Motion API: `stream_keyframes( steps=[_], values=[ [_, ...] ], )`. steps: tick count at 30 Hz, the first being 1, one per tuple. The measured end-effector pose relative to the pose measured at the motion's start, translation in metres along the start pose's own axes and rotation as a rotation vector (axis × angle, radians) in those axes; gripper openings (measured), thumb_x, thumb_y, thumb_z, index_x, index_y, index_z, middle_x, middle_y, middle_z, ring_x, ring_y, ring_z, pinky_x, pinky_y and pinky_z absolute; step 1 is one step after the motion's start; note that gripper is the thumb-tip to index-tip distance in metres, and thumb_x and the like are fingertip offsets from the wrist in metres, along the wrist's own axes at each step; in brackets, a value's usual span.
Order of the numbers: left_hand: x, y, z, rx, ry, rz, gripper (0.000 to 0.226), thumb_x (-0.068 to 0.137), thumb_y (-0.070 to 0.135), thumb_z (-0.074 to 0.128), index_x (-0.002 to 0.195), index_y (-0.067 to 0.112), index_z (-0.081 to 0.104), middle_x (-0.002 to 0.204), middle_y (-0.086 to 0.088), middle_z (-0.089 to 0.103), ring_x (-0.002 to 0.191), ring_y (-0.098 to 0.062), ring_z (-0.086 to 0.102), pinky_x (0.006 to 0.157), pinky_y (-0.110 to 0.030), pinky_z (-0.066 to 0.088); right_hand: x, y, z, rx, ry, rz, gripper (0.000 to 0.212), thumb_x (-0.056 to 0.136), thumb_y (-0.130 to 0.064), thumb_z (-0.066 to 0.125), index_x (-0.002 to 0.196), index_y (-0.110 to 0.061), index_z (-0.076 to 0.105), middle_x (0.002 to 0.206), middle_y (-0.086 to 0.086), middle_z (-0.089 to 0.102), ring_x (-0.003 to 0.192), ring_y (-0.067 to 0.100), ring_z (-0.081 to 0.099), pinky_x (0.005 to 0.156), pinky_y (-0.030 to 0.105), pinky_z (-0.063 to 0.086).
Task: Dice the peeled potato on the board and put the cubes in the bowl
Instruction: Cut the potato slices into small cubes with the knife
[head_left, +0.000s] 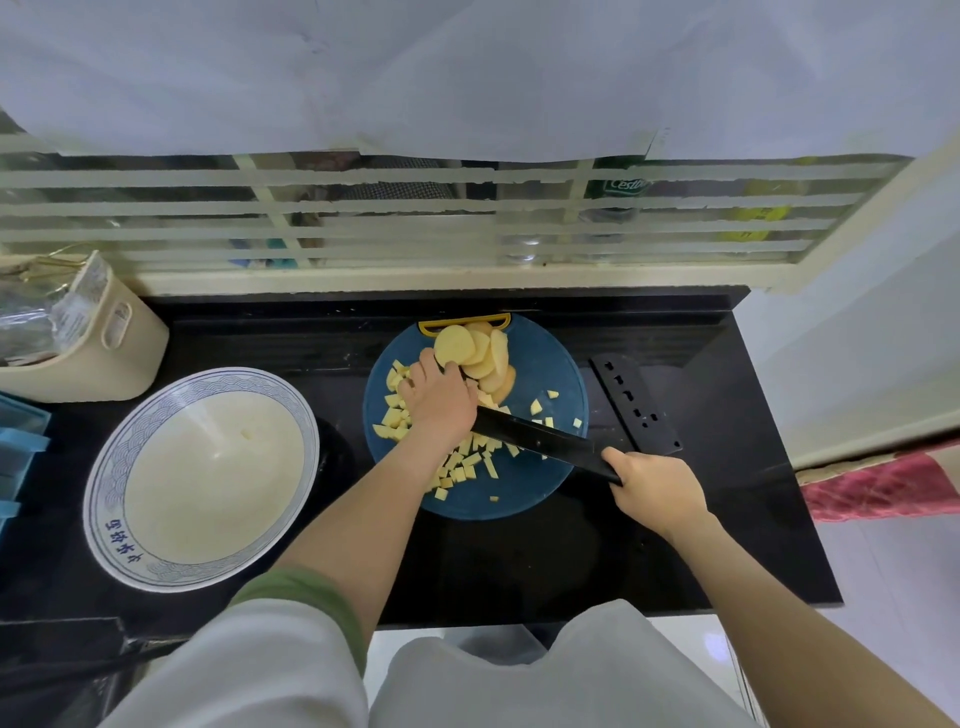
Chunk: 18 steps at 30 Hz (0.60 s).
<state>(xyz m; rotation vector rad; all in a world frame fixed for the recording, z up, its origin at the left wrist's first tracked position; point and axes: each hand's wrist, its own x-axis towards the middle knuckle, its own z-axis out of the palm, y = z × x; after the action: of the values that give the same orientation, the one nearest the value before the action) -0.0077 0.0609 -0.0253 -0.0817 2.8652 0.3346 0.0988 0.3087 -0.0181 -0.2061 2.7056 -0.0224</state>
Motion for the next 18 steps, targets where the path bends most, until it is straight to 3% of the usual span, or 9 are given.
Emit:
stream_keyframes(
  steps=[4,6,8,11,14,18],
  values=[
    [0.003,0.002,-0.001,-0.208,0.094,-0.128,0.034,0.099,0.025,0.039,0.131,0.018,0.049,0.135,-0.011,0.031,0.124,-0.029,0.031,0.102,-0.041,0.023,-0.002,0.005,0.001,0.074,0.028,0.074,0.012,0.096,-0.028,0.047,0.107,-0.025,0.052,0.075,-0.009,0.054,0.064,0.015,0.055,0.054,0.026,0.041],
    [0.005,0.004,-0.003,-0.210,0.157,-0.131,0.034,0.096,0.015,0.041,0.129,0.017,0.049,0.125,-0.012,0.040,0.116,-0.028,0.038,0.096,-0.039,0.027,-0.001,0.006,0.000,0.160,0.054,0.167,0.003,0.096,-0.026,0.048,0.098,-0.025,0.051,0.070,-0.008,0.056,0.063,0.016,0.058,0.058,0.031,0.049],
    [0.004,0.010,-0.002,-0.160,0.140,0.033,0.029,0.096,0.016,0.040,0.123,0.015,0.051,0.114,-0.010,0.053,0.105,-0.027,0.049,0.091,-0.039,0.033,0.003,0.004,-0.001,0.255,0.081,0.267,0.006,0.096,-0.023,0.047,0.091,-0.026,0.046,0.068,-0.005,0.058,0.061,0.018,0.059,0.060,0.034,0.052],
    [-0.008,0.035,0.003,-0.087,-0.003,0.333,0.025,0.095,0.036,0.043,0.103,0.015,0.056,0.088,-0.004,0.064,0.087,-0.026,0.060,0.087,-0.039,0.042,0.010,-0.001,-0.002,0.358,0.108,0.365,0.009,0.096,-0.020,0.045,0.088,-0.022,0.049,0.065,-0.002,0.059,0.058,0.019,0.058,0.059,0.035,0.053],
    [-0.017,0.060,0.022,0.199,-0.106,0.429,0.050,0.089,0.059,0.047,0.109,0.014,0.059,0.103,-0.006,0.063,0.102,-0.025,0.055,0.089,-0.038,0.035,0.015,-0.007,0.000,0.396,0.098,0.392,0.009,0.095,-0.020,0.045,0.089,-0.021,0.050,0.066,-0.002,0.059,0.060,0.020,0.059,0.061,0.038,0.055],
    [-0.016,0.072,0.042,0.356,-0.139,0.354,0.047,0.093,0.045,0.051,0.125,0.011,0.051,0.123,-0.006,0.056,0.114,-0.023,0.051,0.093,-0.035,0.031,0.017,-0.008,0.005,0.436,0.075,0.398,0.008,0.096,-0.021,0.046,0.090,-0.024,0.050,0.067,-0.003,0.059,0.061,0.019,0.060,0.061,0.037,0.055]
  ],
)
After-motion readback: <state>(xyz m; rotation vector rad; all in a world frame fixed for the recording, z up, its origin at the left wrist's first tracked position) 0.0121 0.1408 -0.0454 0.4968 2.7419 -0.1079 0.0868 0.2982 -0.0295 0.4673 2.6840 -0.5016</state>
